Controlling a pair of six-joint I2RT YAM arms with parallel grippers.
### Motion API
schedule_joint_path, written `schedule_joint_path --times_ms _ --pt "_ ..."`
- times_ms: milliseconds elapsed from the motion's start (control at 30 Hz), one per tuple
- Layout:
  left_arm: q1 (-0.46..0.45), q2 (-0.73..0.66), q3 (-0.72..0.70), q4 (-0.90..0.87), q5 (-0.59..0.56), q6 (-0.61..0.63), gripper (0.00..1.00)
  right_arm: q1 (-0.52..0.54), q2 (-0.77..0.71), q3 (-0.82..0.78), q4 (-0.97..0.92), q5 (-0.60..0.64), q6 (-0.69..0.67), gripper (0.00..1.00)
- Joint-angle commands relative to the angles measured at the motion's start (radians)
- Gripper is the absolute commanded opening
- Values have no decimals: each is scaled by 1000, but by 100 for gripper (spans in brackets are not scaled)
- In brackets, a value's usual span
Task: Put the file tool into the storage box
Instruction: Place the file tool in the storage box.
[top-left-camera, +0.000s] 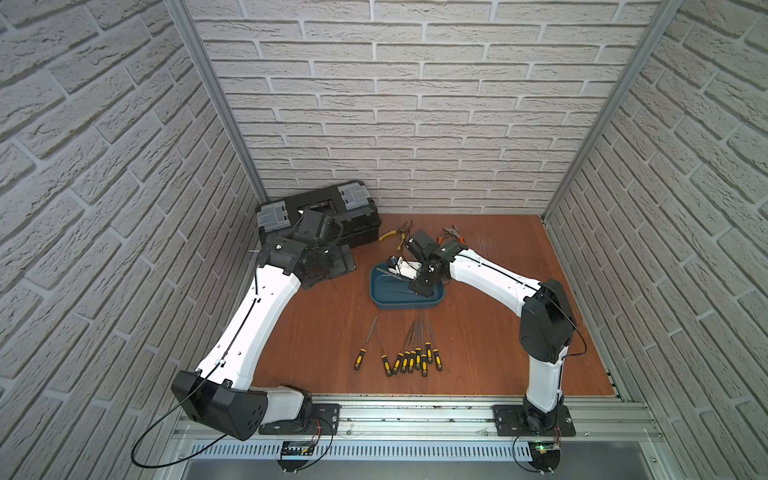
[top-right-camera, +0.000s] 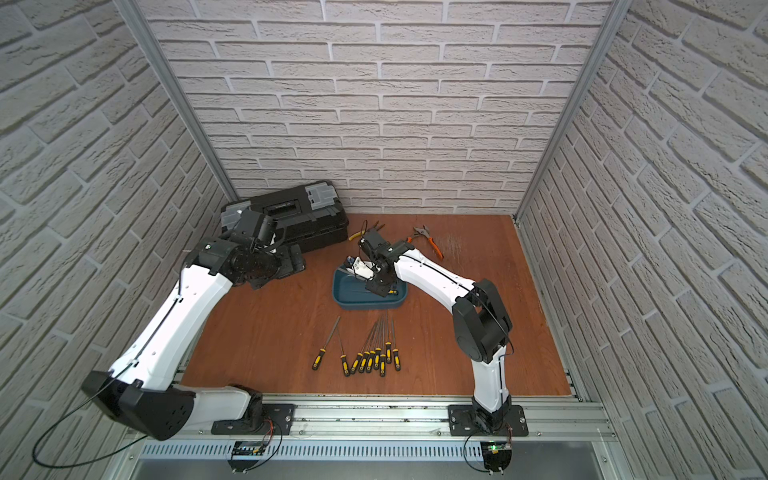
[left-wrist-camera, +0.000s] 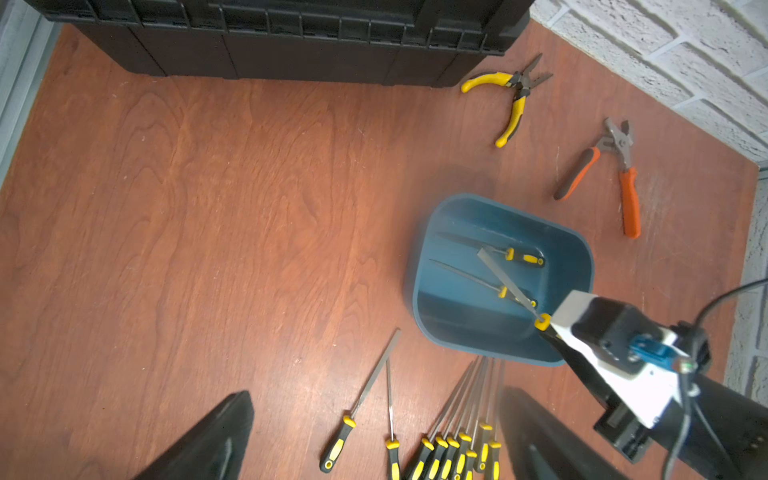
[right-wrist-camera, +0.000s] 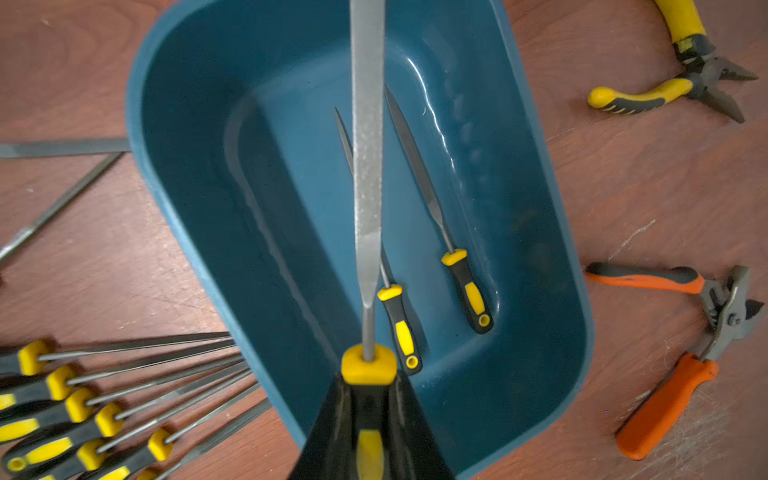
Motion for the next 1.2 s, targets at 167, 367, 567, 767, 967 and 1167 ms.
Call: schedule_joint_path --times_ms 167,367,567,767,967,1167 --pt "39 44 58 -43 17 59 98 -2 93 17 105 110 -104 4" --pt "70 127 128 -50 60 67 98 -13 173 69 128 93 -171 4" --pt "81 148 163 -38 44 63 98 -21 201 73 152 131 -177 13" --pt "84 153 147 -30 51 44 98 -25 200 55 173 180 -171 21" --pt "83 136 117 -2 52 14 98 -31 178 20 217 247 -147 31" --pt "77 119 84 9 52 3 98 -38 144 84 146 238 13 35"
